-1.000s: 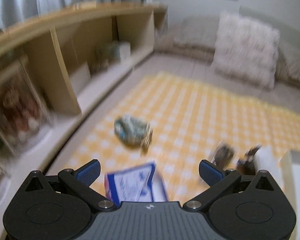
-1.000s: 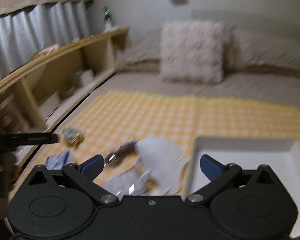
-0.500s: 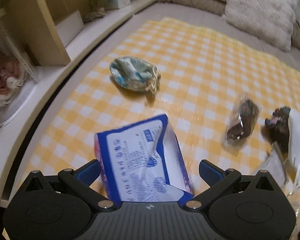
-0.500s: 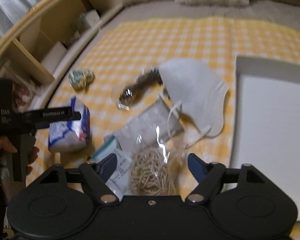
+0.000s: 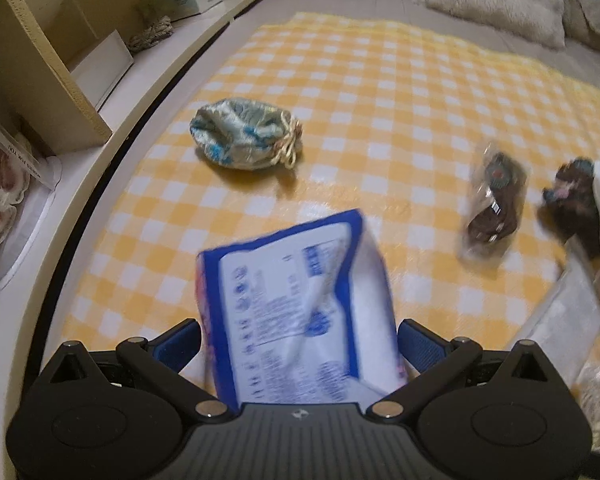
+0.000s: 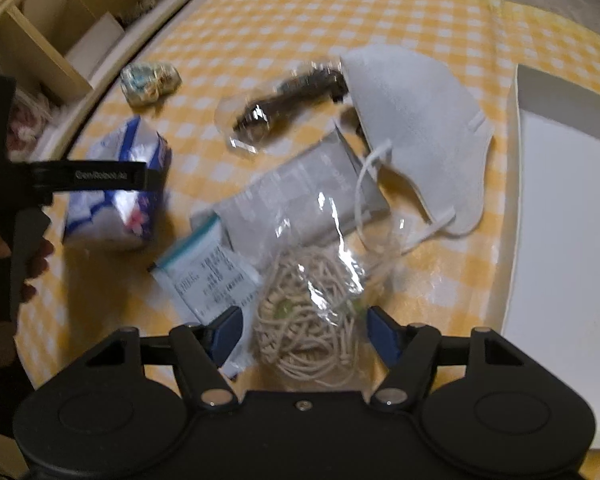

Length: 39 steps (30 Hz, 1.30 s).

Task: Organize soft objects
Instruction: 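Grasp the blue-and-white tissue pack with the left tool while the right tool grasps the clear rubber-band bag, then carry both items into the white tray and open both tools to release them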

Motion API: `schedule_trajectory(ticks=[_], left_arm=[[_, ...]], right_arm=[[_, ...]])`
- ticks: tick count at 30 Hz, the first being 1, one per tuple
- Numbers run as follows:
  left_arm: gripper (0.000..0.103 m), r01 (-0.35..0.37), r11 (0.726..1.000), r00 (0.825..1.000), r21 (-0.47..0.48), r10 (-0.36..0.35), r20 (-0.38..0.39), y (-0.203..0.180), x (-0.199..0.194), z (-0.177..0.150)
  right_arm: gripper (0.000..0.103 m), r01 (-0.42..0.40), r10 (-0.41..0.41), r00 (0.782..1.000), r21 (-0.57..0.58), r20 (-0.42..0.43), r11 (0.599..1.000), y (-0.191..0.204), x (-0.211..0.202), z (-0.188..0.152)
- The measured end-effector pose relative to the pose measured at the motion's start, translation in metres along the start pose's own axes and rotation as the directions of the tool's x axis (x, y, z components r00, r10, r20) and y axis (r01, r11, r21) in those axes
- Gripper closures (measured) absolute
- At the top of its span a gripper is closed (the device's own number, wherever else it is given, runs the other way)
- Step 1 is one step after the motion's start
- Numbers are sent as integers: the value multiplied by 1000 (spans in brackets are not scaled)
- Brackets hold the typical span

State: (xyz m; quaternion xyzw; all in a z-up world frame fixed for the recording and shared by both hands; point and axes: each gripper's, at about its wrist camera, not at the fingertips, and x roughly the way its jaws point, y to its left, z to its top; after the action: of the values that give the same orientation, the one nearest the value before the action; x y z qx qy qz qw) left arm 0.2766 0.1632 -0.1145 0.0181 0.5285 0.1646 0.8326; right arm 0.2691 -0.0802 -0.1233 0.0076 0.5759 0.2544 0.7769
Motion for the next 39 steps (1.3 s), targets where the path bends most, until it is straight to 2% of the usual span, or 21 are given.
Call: schedule_trajectory(ticks=[1,3,5,9,15,20,24,29,34,39], left_arm=[[2,3,1000,1000,6,-3,-4,2,0,-1],[13,17,1000,1000,7,-17,-3,5,-1,-1],[20,43,999,999,2,-43,-2,7,-4,-1],[32,49,999,999,11,-49,10,6,-11,0],[37,63,998,996,14,-64,59,4,-27,-3],[38,94,995,984,-16,-91,151,6,-55,0],[40,149,988,962,-34,-137,238,1,-83,2],[41,198,980,921,-14,-182,343,-20,-115,2],[41,269,963,882,21,-255,397,-46,-136,2],[41,346,935,843,79,-347,410,-83,-150,7]], right_arm=[[37,7,-7,1000,-12,-9,1000,1,2,-2],[41,14,-14,1000,-38,-8,999,4,2,-4],[44,15,-16,1000,-61,-9,998,6,0,-4],[50,20,-20,1000,-67,0,998,5,-5,-4],[53,31,-28,998,-52,58,998,-1,-23,-5],[54,38,-24,989,-95,149,995,-4,-49,-10],[54,17,9,967,-102,253,995,-12,-79,-12],[54,25,11,934,-96,358,995,-26,-113,-13],[54,53,-27,901,-47,432,998,-50,-137,-13],[54,73,-85,873,43,481,996,-86,-159,-16]])
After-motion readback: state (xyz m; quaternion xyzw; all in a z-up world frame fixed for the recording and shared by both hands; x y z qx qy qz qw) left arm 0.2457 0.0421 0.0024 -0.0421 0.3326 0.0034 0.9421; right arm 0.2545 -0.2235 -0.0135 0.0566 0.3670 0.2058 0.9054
